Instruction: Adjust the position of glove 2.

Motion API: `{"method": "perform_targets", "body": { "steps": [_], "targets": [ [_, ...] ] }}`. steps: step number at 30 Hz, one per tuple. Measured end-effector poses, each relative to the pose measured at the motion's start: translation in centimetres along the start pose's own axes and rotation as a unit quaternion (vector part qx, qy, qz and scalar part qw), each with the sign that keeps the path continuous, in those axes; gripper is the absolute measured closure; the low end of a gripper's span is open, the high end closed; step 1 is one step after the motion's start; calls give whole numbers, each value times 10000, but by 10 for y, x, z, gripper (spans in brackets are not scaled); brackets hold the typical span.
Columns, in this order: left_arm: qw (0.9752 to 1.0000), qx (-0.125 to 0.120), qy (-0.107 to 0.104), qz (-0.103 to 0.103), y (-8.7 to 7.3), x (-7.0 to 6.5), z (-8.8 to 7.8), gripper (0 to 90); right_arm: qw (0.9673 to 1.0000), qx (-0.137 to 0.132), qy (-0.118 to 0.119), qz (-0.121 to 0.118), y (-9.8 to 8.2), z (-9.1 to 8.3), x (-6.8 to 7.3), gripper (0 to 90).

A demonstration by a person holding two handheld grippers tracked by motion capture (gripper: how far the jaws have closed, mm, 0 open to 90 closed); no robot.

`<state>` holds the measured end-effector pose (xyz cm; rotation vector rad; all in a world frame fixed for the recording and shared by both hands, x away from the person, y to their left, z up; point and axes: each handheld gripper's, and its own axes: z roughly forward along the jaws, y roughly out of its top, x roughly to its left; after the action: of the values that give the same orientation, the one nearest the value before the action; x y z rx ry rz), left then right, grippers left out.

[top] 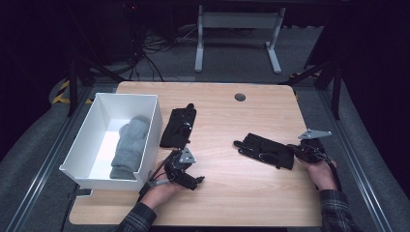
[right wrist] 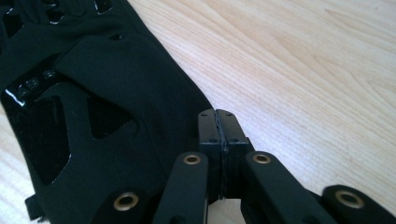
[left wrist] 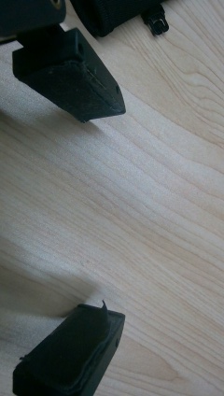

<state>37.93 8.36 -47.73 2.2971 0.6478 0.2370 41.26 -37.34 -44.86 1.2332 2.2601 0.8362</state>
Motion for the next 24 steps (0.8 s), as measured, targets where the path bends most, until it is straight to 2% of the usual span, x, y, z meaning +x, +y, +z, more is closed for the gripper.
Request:
{"method": "perform_targets", "body": {
  "steps": [7,14,20,24],
  "targets": [
    [10000,1,0,2,0,0,0,40,9998,126,143,-77,-4,-6,12,900],
    [10000,0,-3,2,0,0,0,39,9980,268,406,-401,-6,-14,43,900],
    [10000,0,1,2,0,0,0,39,9943,313,696,-742,-7,-18,68,900],
    [10000,2,1,3,0,0,0,39,9900,296,1004,-951,-7,-19,87,900]
  ]
}}
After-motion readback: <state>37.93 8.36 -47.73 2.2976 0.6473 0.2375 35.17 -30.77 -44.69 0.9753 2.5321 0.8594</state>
